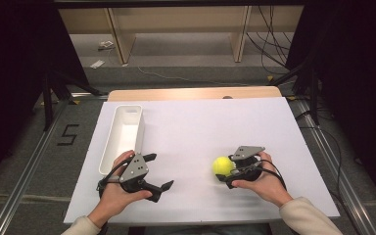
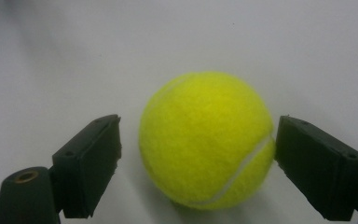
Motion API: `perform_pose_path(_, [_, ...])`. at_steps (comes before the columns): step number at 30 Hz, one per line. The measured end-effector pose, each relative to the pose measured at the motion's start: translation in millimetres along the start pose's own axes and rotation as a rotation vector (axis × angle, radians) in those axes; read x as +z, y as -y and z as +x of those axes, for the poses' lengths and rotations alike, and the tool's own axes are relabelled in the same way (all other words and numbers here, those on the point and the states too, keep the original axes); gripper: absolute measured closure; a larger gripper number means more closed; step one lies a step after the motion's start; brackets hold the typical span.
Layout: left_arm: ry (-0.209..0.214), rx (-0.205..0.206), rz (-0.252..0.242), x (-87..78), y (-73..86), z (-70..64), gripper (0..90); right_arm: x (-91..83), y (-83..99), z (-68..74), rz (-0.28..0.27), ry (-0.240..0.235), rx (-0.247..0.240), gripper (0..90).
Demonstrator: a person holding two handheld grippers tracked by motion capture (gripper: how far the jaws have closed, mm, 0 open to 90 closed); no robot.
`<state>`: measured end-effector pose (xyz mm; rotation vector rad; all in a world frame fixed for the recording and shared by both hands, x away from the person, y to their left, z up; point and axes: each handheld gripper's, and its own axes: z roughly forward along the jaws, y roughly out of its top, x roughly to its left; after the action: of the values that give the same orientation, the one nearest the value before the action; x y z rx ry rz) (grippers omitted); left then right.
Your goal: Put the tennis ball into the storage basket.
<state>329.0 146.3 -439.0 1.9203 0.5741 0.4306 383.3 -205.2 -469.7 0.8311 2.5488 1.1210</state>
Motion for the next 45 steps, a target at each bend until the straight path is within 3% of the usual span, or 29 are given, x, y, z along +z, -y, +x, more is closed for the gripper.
perform_pose_path(16, [0.005,-0.002,0.001,0.5,0.1,-0.1,0.0,20.0,-2.3,-2.4,0.057,-0.001,-0.014,16.3])
perform_pose_path(27, [0.008,0.0,0.001,0.6,-0.2,-0.4,0.0,18.9,-2.3,-2.8,0.075,-0.001,-0.007,25.3])
perform_pose_path(38, [0.014,0.001,-0.002,0.5,-0.6,-0.4,0.0,17.1,-3.3,-4.5,0.058,-0.005,0.0,26.2])
perform_pose_path(45, [0.013,0.002,-0.004,0.2,-1.0,-0.3,0.0,9.4,-9.6,-4.9,0.003,-0.001,0.008,26.4])
